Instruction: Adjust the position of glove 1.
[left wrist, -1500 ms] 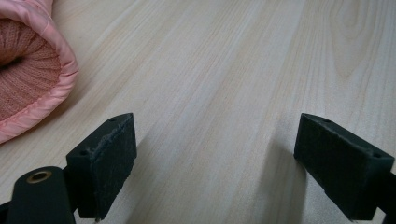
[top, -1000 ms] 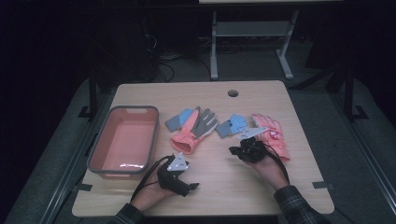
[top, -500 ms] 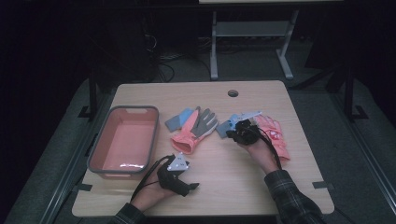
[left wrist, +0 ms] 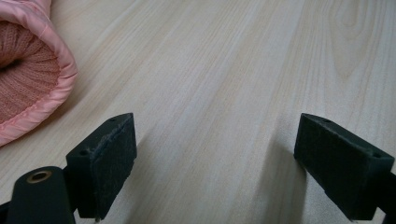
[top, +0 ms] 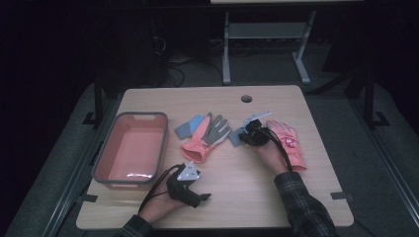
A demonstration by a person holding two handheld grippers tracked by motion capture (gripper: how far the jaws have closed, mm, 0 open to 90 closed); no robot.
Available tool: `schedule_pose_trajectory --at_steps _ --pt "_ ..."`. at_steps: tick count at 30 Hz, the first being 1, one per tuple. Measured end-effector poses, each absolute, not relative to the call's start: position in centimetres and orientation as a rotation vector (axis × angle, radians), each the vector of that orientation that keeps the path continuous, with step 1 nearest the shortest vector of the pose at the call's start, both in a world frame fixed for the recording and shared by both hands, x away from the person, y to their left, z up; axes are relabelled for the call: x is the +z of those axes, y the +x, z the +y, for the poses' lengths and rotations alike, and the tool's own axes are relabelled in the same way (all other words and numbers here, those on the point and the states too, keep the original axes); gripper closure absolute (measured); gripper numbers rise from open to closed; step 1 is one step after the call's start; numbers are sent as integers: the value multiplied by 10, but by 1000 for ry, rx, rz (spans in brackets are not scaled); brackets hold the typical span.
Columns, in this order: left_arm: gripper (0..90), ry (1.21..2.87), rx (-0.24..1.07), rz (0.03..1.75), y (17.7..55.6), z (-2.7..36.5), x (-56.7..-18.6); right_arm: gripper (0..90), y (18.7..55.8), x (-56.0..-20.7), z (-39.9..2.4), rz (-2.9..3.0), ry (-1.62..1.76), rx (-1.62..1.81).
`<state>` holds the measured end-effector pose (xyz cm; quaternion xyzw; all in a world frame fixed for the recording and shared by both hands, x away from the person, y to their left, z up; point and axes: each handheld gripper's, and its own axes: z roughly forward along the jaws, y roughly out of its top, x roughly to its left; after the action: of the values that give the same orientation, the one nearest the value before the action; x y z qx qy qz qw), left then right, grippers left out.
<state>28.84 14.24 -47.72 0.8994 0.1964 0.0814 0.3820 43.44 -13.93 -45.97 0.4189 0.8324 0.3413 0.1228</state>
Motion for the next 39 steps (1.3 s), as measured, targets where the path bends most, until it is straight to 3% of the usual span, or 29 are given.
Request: schedule_pose_trajectory --at_steps 17,39 --pt "123 2294 207 502 288 142 -477 899 413 -463 -139 2501 1150 950" --pt "123 2287 204 508 288 142 -477 899 353 -461 -138 2617 1017 977"
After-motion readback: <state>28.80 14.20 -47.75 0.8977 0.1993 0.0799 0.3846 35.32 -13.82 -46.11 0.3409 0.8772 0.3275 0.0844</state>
